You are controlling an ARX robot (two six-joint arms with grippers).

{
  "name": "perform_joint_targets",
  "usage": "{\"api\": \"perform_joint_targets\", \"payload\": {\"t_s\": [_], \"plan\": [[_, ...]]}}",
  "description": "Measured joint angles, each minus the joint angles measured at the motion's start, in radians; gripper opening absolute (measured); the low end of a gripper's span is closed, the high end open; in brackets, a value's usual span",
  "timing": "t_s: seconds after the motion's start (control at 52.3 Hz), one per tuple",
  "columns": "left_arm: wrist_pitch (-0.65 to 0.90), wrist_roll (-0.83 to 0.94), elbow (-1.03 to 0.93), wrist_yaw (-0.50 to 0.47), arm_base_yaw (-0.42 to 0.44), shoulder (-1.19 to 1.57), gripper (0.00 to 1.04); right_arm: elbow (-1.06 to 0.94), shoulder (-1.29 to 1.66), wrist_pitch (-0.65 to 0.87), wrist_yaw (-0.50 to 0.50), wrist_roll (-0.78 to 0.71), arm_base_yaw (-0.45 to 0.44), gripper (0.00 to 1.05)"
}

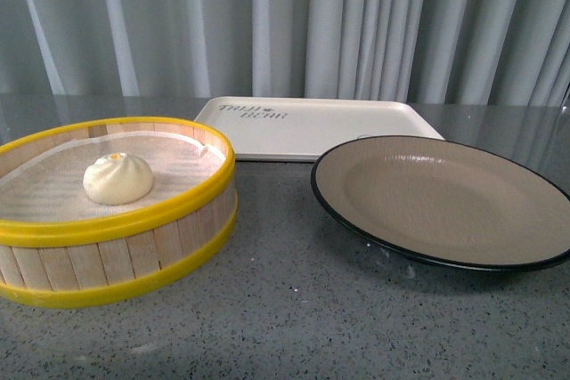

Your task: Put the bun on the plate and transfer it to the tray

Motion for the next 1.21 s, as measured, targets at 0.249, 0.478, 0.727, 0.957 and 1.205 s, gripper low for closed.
{"api": "perform_joint_targets", "payload": {"t_s": [0.249, 0.478, 0.727, 0.957, 1.205], "plan": [[0.000, 0.000, 0.000, 0.000, 0.000, 0.000, 0.98, 0.000, 0.000, 0.000, 0.000, 0.000, 0.000, 0.96], [0.000, 0.000, 0.000, 0.000, 0.000, 0.000, 0.98, 0.000, 0.000, 0.000, 0.000, 0.000, 0.000, 0.96], [0.000, 0.000, 0.000, 0.000, 0.000, 0.000, 0.98, 0.000, 0.000, 0.000, 0.000, 0.000, 0.000, 0.96], [-0.195, -0.174, 0.065, 0.080, -0.003, 0.115, 0.98, 0.000, 0.000, 0.000, 0.000, 0.000, 0.000, 0.96], [0.219, -0.279, 0.263, 0.067, -0.160, 0.521, 0.98, 0.000, 0.000, 0.000, 0.000, 0.000, 0.000, 0.96]]}}
